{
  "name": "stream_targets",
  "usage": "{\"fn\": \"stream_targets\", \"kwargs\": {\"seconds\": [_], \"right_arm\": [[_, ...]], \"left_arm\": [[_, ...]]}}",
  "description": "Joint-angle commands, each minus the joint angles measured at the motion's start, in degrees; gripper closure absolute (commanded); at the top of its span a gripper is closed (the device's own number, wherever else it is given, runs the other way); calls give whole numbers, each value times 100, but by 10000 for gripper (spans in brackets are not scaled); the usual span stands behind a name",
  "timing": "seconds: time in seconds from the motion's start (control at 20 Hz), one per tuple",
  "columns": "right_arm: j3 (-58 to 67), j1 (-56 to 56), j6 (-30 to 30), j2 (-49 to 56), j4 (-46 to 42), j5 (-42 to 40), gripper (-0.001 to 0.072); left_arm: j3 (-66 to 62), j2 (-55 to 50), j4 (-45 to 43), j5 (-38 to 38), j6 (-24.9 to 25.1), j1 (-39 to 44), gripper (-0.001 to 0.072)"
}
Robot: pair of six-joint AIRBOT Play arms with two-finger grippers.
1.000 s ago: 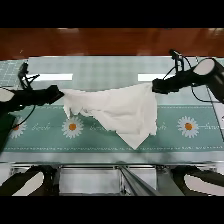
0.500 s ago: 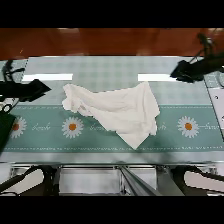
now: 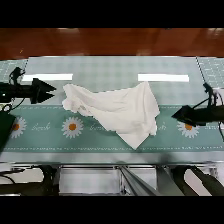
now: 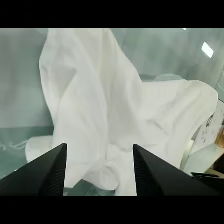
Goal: Fold the shirts.
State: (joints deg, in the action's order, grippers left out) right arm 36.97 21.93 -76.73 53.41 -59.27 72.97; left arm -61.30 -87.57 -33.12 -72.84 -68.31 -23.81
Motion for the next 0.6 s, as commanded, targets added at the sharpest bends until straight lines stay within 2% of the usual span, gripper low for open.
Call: {"fn": "stream_targets", "kwargs": {"seconds": [0.0, 0.1, 0.2, 0.3, 0.35, 0.4, 0.45, 0.55], "right_arm": [[-772, 46, -44, -592, -7, 181, 299], [-772, 46, -131, -721, -9, 269, 304], [-772, 46, -192, -756, -7, 334, 304], [-772, 46, -234, -756, -74, 422, 304], [-772, 46, -262, -756, -138, 505, 304], [-785, 46, -260, -756, -164, 599, 304], [-824, 46, -260, -756, -175, 710, 304], [-1019, 46, -269, -756, -76, 852, 304]], "left_arm": [[-684, -942, 223, -70, -232, 452, 202], [-1137, -1283, -120, -96, -551, 750, 202], [-1556, -1462, -817, -94, -841, 1051, 202], [-1915, -1517, -1386, -94, -962, 1298, 217], [-2044, -1517, -1453, -94, -955, 1362, 333], [-2159, -1517, -1469, -103, -931, 1390, 568], [-2247, -1517, -1469, -105, -909, 1401, 688], [-2374, -1515, -1471, -138, -870, 1408, 688]]}}
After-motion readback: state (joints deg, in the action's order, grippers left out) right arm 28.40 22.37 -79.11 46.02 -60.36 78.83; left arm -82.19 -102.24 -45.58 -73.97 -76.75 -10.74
